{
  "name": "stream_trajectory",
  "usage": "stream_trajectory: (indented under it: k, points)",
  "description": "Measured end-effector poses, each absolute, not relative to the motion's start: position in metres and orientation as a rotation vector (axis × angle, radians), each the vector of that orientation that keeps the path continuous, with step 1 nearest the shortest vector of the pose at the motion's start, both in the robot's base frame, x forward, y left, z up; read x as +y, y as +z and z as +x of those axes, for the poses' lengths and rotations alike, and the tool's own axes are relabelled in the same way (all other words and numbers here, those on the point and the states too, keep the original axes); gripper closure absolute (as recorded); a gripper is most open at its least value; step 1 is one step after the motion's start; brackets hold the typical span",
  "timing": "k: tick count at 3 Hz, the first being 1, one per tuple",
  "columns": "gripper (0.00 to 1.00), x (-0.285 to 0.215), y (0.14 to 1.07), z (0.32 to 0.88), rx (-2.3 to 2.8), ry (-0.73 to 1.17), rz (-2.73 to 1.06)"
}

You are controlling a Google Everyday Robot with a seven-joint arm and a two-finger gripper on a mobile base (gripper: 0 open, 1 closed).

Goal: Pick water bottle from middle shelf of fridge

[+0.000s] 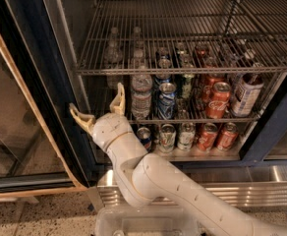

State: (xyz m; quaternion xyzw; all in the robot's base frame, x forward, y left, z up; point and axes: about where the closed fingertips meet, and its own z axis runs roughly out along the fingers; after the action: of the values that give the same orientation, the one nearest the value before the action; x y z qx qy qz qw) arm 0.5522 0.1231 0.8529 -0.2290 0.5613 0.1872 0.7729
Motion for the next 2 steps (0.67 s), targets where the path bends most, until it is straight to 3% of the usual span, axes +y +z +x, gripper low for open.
stream_trajectory:
  k: [2]
  points:
    - [0.0, 0.1128, 0.8438, 0.5391, 1.289, 0.329, -0.445]
